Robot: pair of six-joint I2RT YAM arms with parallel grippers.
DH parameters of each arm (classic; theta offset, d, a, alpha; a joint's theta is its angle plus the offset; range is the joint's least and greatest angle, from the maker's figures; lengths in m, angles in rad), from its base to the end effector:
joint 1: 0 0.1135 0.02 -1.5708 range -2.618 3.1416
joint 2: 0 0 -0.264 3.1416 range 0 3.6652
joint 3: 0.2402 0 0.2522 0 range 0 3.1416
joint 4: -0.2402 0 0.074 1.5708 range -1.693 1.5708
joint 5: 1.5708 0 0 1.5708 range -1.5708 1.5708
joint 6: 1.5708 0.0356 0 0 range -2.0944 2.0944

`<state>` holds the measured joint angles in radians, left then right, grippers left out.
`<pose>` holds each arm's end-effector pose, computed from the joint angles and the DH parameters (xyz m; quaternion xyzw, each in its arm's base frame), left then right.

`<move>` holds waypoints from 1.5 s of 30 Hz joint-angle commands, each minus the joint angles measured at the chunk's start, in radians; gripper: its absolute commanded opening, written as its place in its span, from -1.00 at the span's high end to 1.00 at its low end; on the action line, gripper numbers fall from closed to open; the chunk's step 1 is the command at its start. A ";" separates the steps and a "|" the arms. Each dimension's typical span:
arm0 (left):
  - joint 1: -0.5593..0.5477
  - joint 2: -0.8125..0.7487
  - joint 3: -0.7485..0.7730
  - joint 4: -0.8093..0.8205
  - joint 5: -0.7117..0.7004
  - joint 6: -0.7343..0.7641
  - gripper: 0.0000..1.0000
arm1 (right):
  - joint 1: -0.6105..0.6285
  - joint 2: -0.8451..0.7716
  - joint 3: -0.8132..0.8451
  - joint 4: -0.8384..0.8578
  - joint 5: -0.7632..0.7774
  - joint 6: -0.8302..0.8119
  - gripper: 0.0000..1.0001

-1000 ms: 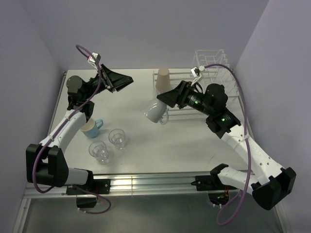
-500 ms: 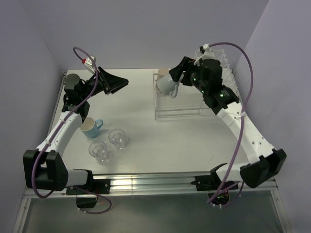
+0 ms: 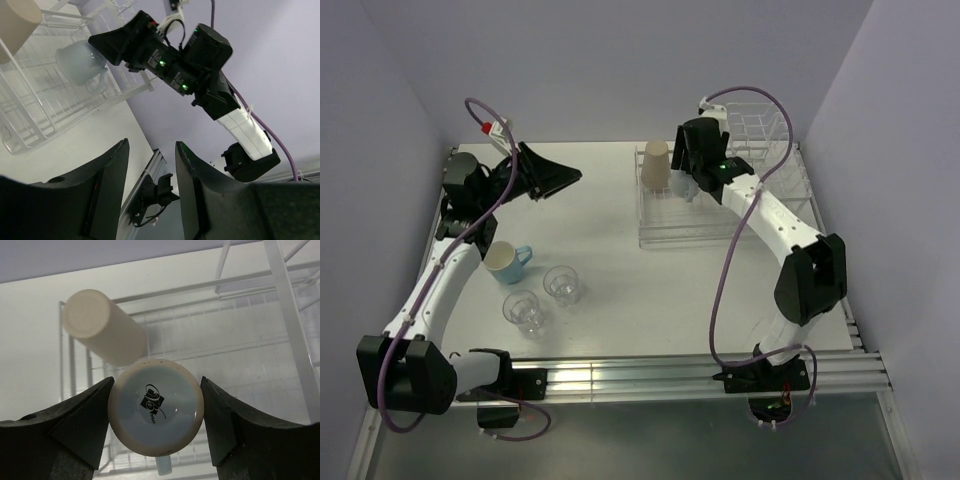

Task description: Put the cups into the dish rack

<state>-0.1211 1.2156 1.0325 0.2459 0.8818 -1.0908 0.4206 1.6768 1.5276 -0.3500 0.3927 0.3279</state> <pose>0.2711 -0.0607 0.3815 -0.0133 0.6927 -0.6156 0.3755 0.3643 0.1480 0.3478 0.0604 0.8470 0.0269 0.5274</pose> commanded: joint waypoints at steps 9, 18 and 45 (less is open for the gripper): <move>0.003 -0.083 0.043 -0.083 0.014 0.092 0.03 | -0.003 0.158 0.146 0.267 0.245 -0.125 1.00; 0.005 -0.077 0.015 -0.095 0.039 0.127 0.03 | -0.005 0.333 0.256 0.345 0.287 -0.184 1.00; 0.014 -0.034 -0.006 -0.083 0.063 0.163 0.05 | -0.051 0.502 0.365 0.276 0.265 -0.104 0.76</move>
<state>-0.1116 1.1843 1.0214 0.1387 0.9234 -0.9581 0.3756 2.1925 1.8477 -0.1280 0.6319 0.1951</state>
